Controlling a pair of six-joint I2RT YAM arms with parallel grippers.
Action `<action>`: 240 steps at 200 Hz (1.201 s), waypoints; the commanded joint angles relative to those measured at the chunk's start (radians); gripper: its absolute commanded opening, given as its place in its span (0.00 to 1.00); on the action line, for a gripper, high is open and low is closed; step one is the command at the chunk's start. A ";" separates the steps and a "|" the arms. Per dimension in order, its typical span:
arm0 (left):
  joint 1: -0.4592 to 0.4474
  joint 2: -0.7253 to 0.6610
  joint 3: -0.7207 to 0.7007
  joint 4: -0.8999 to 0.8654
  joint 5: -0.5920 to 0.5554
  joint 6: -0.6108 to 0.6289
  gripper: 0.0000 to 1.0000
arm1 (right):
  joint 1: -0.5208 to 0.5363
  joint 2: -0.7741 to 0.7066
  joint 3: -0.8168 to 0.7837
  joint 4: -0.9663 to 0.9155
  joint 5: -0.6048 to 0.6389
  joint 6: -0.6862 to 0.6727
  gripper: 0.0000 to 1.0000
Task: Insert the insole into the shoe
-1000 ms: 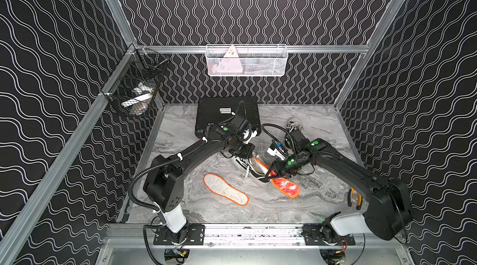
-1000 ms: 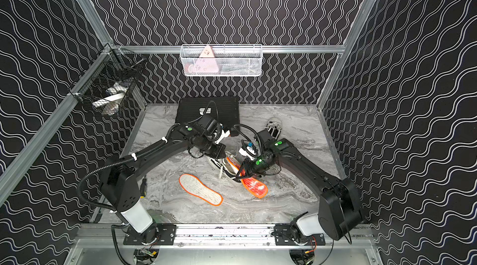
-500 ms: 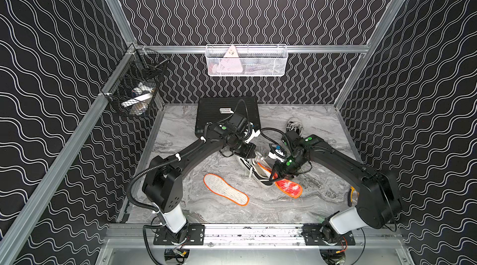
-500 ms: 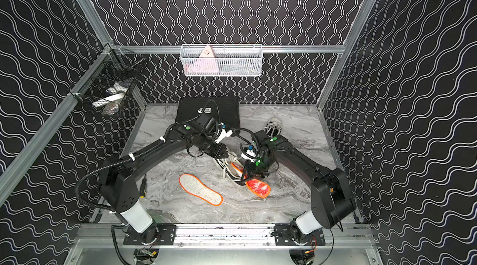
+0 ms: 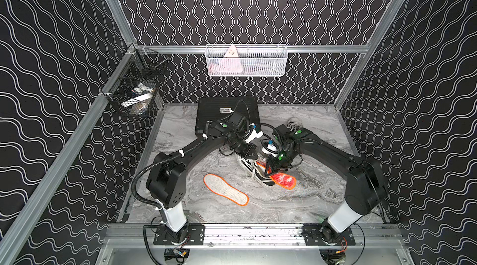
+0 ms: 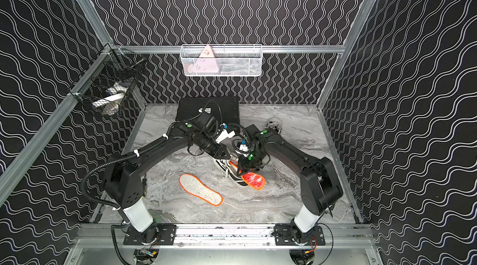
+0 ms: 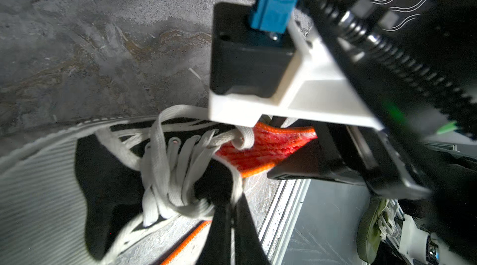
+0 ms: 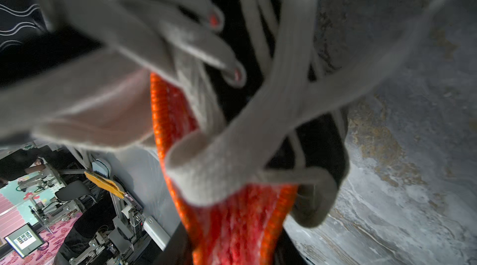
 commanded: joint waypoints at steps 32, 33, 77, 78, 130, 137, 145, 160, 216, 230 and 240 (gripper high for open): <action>0.000 -0.011 -0.049 0.062 0.092 0.023 0.00 | 0.054 0.024 0.006 0.188 0.113 -0.042 0.42; 0.001 -0.012 -0.050 0.063 0.093 0.023 0.00 | 0.056 0.024 0.005 0.194 0.114 -0.041 0.42; 0.021 -0.020 -0.114 0.113 0.090 0.001 0.00 | 0.081 0.069 0.011 0.315 0.161 -0.032 0.60; 0.022 -0.020 -0.115 0.115 0.091 -0.001 0.00 | 0.081 0.070 0.011 0.315 0.160 -0.033 0.60; 0.072 -0.014 -0.170 0.147 0.070 0.008 0.00 | 0.055 0.008 -0.035 0.256 0.128 -0.024 0.74; 0.072 -0.008 -0.167 0.142 0.065 0.014 0.00 | 0.049 -0.006 -0.042 0.250 0.131 -0.012 0.75; 0.072 -0.004 -0.167 0.143 0.058 0.017 0.00 | 0.041 -0.026 -0.048 0.243 0.132 0.005 0.75; 0.072 -0.001 -0.172 0.157 0.048 0.015 0.00 | 0.022 -0.061 -0.053 0.213 0.154 0.048 0.75; 0.074 -0.004 -0.182 0.193 0.052 0.006 0.00 | -0.064 -0.212 -0.112 0.096 0.229 0.268 0.74; 0.073 -0.008 -0.184 0.206 0.062 0.007 0.00 | -0.083 -0.221 -0.128 0.064 0.225 0.342 0.73; 0.074 -0.007 -0.182 0.212 0.066 0.006 0.00 | -0.089 -0.219 -0.141 0.054 0.207 0.383 0.73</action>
